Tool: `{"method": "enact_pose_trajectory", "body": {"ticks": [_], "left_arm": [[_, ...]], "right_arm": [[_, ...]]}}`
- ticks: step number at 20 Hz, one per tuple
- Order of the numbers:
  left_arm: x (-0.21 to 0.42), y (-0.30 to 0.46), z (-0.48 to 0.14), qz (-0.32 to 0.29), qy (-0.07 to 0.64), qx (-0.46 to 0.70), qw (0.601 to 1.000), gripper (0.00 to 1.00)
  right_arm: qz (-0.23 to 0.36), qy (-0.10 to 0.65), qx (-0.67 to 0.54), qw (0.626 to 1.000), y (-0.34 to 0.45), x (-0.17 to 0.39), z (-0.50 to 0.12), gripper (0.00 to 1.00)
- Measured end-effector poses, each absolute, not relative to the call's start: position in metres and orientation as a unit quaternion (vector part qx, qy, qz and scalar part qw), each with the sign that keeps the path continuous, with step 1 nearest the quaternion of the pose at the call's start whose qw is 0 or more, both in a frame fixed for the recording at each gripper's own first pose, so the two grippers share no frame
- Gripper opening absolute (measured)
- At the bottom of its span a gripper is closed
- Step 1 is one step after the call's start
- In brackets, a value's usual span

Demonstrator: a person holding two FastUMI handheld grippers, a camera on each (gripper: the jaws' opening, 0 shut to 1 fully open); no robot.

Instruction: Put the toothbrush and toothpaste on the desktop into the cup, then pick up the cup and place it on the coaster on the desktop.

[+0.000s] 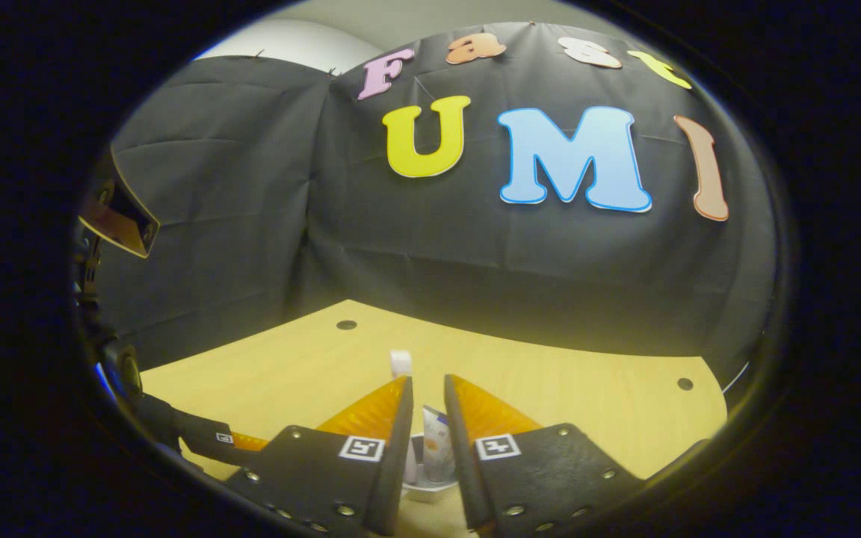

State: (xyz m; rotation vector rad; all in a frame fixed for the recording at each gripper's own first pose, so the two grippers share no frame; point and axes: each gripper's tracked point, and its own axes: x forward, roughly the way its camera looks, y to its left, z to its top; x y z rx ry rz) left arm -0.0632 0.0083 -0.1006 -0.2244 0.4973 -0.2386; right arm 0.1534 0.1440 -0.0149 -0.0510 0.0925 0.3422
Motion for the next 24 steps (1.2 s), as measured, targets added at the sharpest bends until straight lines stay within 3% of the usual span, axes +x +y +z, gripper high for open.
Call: {"method": "enact_pose_trajectory", "body": {"ticks": [2, 3, 4, 6, 14, 24], "left_arm": [[-0.061, 0.004, -0.1, -0.121, 0.246, -0.114, 0.955, 0.94], [-0.059, 0.003, -0.099, -0.122, 0.247, -0.116, 0.954, 0.94], [-0.057, 0.001, -0.099, -0.123, 0.248, -0.116, 0.954, 0.96], [-0.054, -0.003, -0.098, -0.125, 0.251, -0.114, 0.953, 0.94], [-0.041, -0.017, -0.109, -0.118, 0.295, -0.117, 0.941, 0.94], [-0.03, -0.025, -0.151, -0.097, 0.416, -0.091, 0.9, 0.95]], "right_arm": [[0.167, 0.05, -0.018, 0.985, 0.14, 0.151, -0.011, 0.59], [0.161, 0.049, -0.014, 0.986, 0.136, 0.15, -0.008, 0.65], [0.156, 0.045, -0.011, 0.987, 0.131, 0.149, -0.002, 0.78], [0.138, 0.035, -0.011, 0.99, 0.117, 0.147, 0.01, 0.89], [0.083, 0.016, -0.019, 0.996, 0.064, 0.131, 0.039, 0.88], [0.036, 0.031, -0.003, 0.999, 0.001, 0.093, 0.049, 0.88]]}}
